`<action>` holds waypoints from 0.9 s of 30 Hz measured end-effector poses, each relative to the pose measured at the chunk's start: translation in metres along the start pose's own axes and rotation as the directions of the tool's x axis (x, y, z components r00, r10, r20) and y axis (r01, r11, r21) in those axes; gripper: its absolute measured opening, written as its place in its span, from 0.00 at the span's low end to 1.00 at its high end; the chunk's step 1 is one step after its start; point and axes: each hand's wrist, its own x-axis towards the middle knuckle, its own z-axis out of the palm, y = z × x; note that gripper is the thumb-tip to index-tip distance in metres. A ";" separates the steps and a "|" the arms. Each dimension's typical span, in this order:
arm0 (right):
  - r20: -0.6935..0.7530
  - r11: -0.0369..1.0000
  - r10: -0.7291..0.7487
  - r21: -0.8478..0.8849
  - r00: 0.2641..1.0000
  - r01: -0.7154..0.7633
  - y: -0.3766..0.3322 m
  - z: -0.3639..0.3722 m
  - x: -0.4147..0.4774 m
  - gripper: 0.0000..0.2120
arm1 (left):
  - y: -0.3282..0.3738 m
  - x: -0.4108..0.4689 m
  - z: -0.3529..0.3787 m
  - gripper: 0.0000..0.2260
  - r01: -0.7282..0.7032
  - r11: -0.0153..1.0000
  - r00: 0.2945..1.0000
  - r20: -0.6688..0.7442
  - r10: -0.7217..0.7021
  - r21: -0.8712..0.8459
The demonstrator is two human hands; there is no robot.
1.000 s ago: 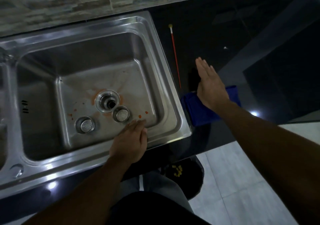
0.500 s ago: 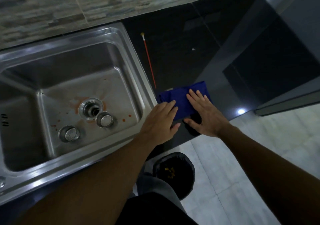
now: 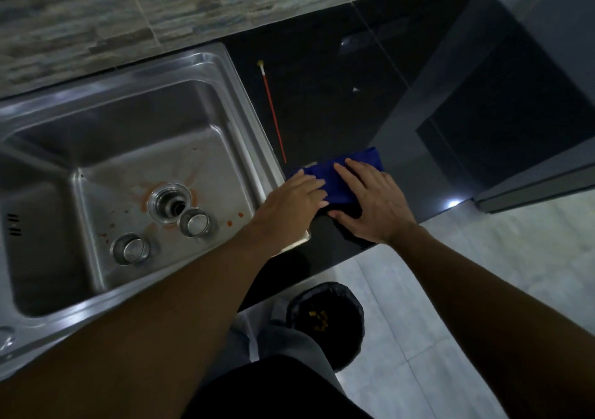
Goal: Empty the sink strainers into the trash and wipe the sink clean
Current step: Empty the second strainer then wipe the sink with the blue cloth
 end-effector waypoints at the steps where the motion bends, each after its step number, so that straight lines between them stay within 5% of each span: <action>1: -0.032 1.000 -0.017 0.014 0.999 0.017 -0.005 -0.001 0.004 0.42 | 0.000 -0.002 -0.003 0.12 -0.010 1.000 1.000 -0.008 0.010 -0.017; 7: 0.038 0.966 -0.198 0.180 0.979 0.188 -0.033 0.005 0.002 0.34 | 0.004 -0.036 -0.031 0.17 0.007 0.994 0.996 0.090 0.003 -0.106; 10: -0.018 0.965 -0.160 0.207 0.987 0.160 -0.050 0.002 -0.005 0.31 | -0.004 -0.069 -0.038 0.20 0.178 0.963 0.983 0.075 -0.166 -0.202; 13: -0.054 0.939 -0.119 0.320 0.991 0.130 -0.073 -0.007 -0.008 0.28 | -0.026 -0.117 -0.037 0.20 0.388 0.868 0.921 0.162 -0.354 -0.311; 18: 0.022 0.783 -0.109 0.618 0.994 0.072 -0.136 -0.025 -0.002 0.39 | -0.059 -0.213 -0.046 0.20 0.577 0.777 0.817 0.191 -0.544 -0.252; 27: -0.072 0.721 -0.197 0.665 0.978 0.194 -0.297 -0.010 0.048 0.34 | -0.108 -0.367 -0.078 0.18 0.750 0.563 0.630 0.114 -0.768 -0.347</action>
